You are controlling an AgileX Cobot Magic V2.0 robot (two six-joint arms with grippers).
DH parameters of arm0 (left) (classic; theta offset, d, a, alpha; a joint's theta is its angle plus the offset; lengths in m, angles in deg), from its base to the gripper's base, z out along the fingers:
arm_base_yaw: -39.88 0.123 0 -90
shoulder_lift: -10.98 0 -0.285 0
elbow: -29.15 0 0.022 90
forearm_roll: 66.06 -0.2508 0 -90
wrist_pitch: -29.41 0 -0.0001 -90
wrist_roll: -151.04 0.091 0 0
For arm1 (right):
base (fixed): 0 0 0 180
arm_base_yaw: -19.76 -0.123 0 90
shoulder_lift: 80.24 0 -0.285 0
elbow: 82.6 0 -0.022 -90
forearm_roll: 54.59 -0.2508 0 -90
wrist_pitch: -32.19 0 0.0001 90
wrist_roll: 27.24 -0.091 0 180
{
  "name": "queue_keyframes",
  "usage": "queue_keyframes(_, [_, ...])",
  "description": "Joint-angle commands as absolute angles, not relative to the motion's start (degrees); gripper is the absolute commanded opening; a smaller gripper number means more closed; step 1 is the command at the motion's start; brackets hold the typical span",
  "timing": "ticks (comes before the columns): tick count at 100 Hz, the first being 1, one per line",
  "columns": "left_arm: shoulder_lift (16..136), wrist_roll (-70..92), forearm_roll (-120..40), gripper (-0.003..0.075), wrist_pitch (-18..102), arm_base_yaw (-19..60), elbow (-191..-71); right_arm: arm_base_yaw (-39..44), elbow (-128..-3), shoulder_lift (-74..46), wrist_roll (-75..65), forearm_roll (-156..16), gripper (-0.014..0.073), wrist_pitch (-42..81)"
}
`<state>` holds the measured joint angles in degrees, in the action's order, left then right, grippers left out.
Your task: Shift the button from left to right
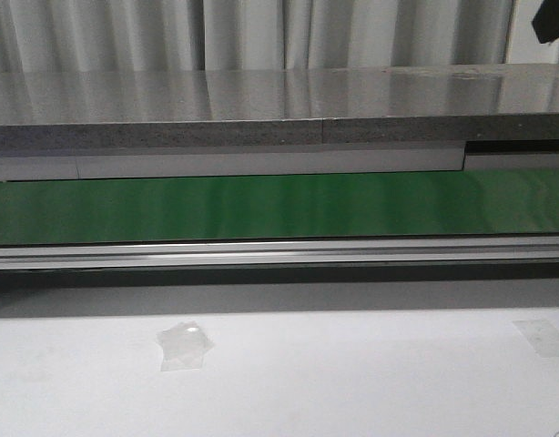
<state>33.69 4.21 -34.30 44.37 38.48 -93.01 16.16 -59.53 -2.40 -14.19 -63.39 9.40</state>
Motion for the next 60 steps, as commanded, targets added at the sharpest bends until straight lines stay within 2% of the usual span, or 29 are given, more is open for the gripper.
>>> queue_keyframes(1, [34.2,3.6,-33.1,-0.0020,40.4,38.1,-94.6,16.1,-55.1,-9.3,-13.8,-64.0,0.0476,17.0])
queue_keyframes(26, [34.2,3.6,-33.1,-0.0020,40.4,38.1,-94.6,16.1,-39.5,-26.1,-13.8,-64.6,0.0476,25.4])
queue_keyframes(60, [34.2,3.6,-33.1,-0.0020,40.4,38.1,-94.6,16.1,-30.1,-46.2,-13.8,-66.8,0.0476,24.8])
